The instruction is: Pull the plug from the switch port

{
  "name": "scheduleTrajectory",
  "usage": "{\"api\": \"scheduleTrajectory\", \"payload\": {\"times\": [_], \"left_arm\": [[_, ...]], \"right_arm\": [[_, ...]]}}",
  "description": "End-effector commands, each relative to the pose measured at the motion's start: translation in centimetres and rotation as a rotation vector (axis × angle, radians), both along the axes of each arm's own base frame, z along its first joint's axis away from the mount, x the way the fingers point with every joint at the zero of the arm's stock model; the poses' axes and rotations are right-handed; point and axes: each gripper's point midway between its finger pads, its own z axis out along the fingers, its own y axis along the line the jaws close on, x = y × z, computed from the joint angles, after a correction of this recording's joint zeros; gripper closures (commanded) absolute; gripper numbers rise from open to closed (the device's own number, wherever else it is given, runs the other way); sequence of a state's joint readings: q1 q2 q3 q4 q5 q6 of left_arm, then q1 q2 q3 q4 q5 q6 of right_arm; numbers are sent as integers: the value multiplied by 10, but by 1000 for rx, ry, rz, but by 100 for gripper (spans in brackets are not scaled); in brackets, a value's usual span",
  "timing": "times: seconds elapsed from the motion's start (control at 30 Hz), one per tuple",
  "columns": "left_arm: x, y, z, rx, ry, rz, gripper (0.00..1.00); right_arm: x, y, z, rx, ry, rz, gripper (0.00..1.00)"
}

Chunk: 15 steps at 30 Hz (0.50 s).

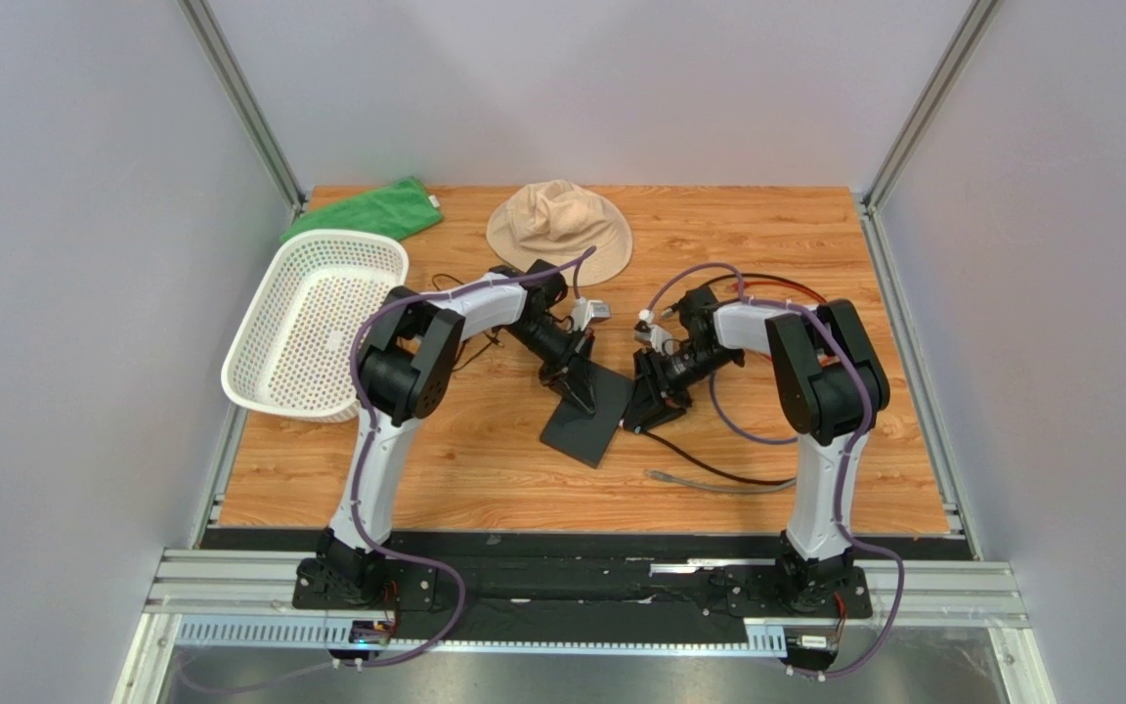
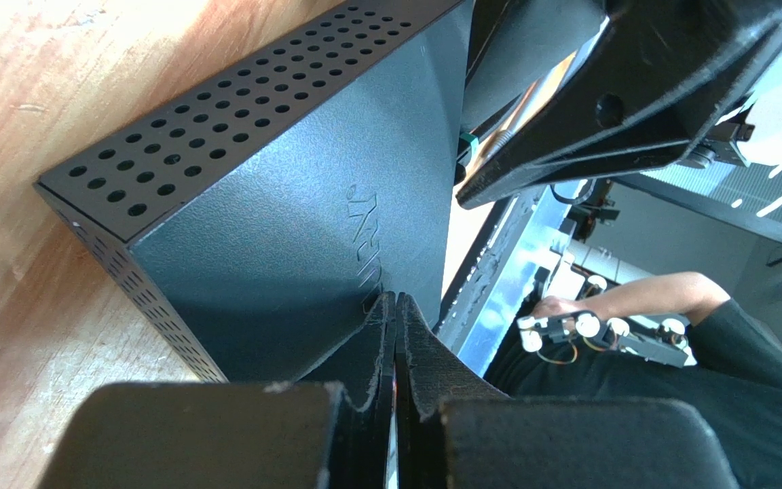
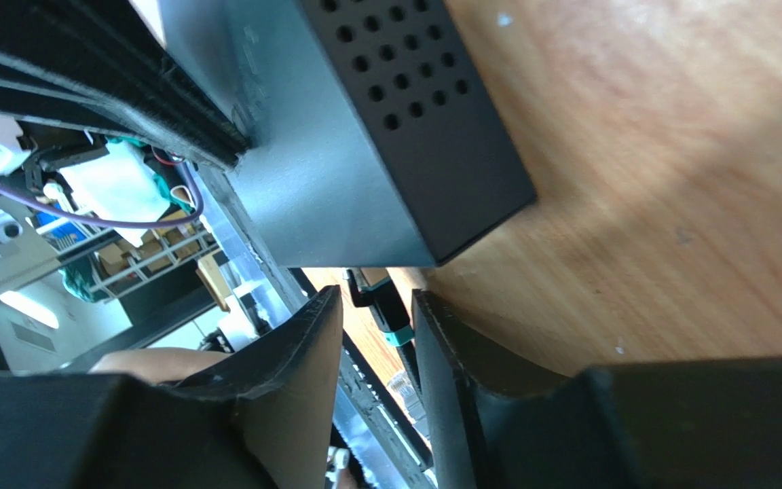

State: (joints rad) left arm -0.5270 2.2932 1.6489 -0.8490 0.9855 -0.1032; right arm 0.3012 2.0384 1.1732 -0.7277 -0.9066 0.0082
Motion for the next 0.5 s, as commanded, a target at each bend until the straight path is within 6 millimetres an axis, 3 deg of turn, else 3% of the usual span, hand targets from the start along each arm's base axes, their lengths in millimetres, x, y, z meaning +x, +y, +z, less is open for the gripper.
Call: {"api": "scheduleTrajectory", "payload": {"times": [0.0, 0.37, 0.47], "left_arm": [[15, 6, -26, 64, -82, -2, 100], [15, 6, -26, 65, -84, -2, 100], [14, 7, -28, 68, -82, -2, 100]], "right_arm": [[13, -13, -52, -216, -115, 43, 61], [8, -19, -71, -330, 5, -21, 64], [10, -30, -78, -421, 6, -37, 77]]}}
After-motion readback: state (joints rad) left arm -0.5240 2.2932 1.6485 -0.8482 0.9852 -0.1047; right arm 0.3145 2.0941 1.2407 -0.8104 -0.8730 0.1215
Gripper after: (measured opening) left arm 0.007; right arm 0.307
